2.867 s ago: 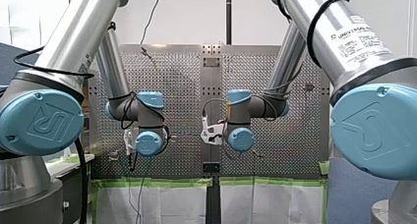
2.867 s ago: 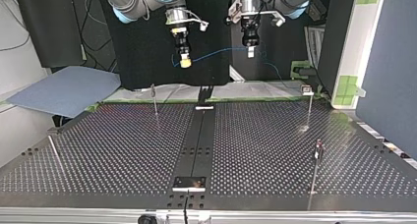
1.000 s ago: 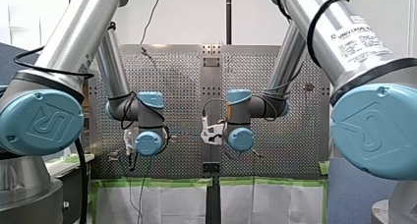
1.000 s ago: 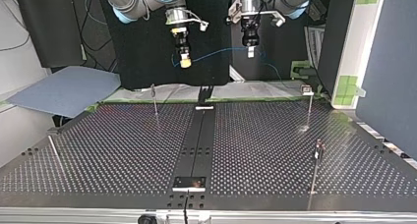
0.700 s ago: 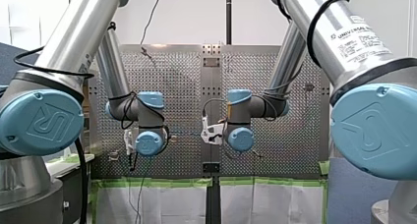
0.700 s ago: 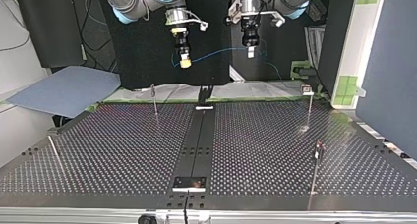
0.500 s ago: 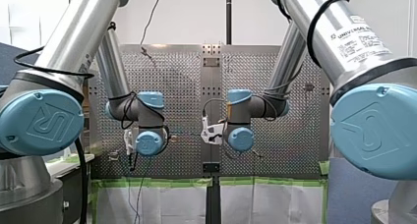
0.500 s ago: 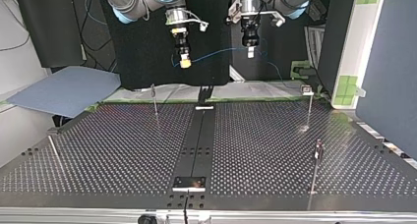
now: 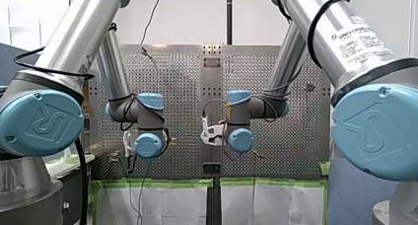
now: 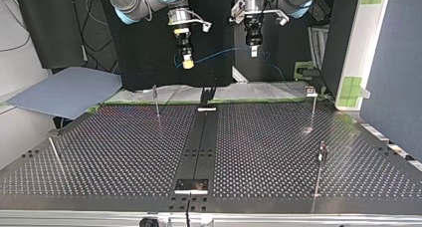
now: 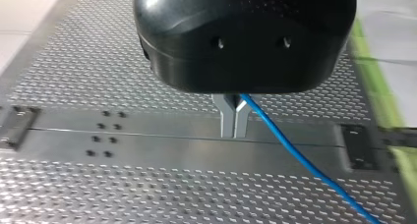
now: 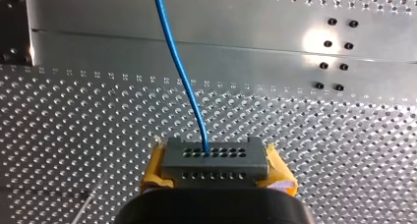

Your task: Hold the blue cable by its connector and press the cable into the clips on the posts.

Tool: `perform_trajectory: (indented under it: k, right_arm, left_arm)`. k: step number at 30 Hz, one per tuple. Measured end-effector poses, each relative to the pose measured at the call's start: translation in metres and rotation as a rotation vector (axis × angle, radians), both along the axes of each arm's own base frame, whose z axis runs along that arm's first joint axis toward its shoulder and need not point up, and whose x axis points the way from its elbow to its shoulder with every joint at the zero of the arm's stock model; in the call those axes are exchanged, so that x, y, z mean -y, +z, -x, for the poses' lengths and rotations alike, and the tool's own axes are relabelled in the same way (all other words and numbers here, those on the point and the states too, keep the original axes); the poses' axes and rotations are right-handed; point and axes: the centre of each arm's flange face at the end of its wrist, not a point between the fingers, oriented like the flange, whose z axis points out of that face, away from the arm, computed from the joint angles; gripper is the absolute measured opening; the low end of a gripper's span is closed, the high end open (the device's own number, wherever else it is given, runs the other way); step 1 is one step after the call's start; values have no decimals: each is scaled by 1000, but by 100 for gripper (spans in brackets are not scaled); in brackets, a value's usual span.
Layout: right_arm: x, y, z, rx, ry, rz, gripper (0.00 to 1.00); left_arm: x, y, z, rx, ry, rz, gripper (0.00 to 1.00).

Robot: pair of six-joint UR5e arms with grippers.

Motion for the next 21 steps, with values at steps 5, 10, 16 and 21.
perform_trajectory:
  k: [5, 10, 16, 21]
  right_arm:
    - [-11, -20, -7, -39, -11, -46, 0]
    - [-18, -46, 1, -102, -45, -100, 0]
    - [-23, -76, 9, -157, -59, -145, 0]
    - [-25, -82, 10, -168, -60, -154, 0]
  left_arm:
    - [-14, -17, 23, -62, 8, -62, 0]
    - [-22, -23, 36, -91, 9, -83, 0]
    - [-24, -24, 39, -96, 9, -87, 0]
    - [-24, -24, 39, -96, 9, -87, 0]
